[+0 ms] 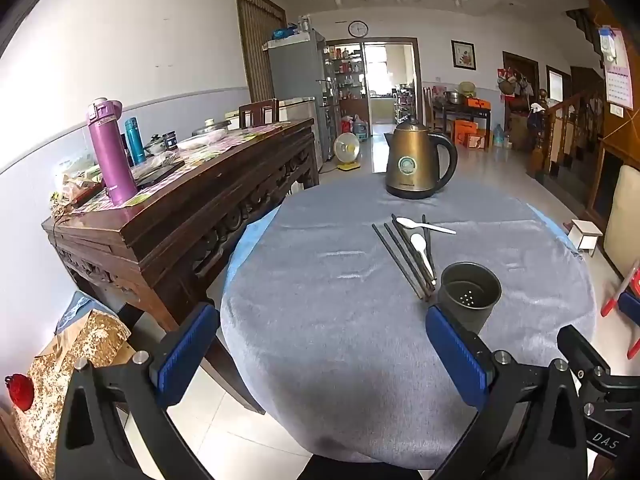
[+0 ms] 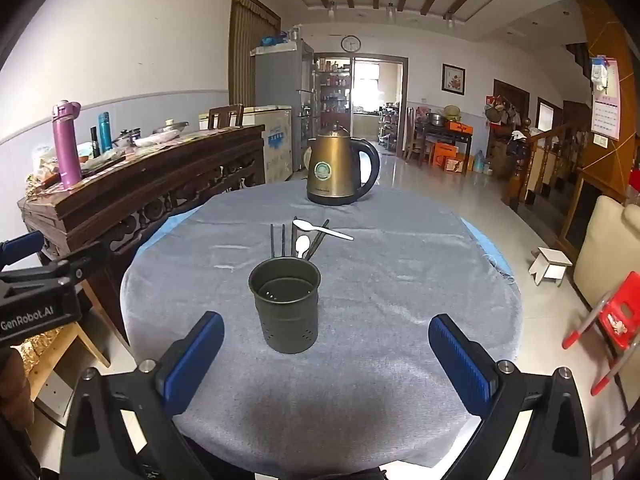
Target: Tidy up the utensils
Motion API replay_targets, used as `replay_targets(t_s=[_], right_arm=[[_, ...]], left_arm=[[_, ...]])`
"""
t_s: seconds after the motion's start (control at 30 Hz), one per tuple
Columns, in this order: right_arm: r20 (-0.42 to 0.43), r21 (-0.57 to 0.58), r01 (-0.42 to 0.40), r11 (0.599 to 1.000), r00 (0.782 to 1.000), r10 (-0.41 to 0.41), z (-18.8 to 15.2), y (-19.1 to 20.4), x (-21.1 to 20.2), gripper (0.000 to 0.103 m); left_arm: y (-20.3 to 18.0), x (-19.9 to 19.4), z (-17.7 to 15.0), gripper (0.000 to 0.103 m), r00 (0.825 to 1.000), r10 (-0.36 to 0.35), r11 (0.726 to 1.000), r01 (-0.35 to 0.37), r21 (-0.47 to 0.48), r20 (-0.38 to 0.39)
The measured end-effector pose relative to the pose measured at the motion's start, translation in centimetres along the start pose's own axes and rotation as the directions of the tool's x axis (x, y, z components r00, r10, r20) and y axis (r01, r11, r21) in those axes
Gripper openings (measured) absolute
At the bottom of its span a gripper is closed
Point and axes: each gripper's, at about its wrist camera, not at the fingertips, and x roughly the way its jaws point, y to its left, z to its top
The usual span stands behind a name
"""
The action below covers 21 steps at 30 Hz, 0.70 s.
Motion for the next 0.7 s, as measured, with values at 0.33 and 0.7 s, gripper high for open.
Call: replay_targets(t_s=[0.33,0.7], right_arm=[[0.024,-0.034,0.078,0.996,0.997,-0.077,0.6,0.5,-0.5,0.103],[-0.038,-0.025,0.172,0.985,0.984,-0.172,0.1,-0.7,1.2,0.103]], left_arm=[[0.5,0.3,-0.2,0.103,1.000,-0.004,1.000,0.004,-0.015,-0.013],[-0.5,1.0,-0.6,0.103,0.998,-0.027,0.999,0.028,0.024,-0.051]])
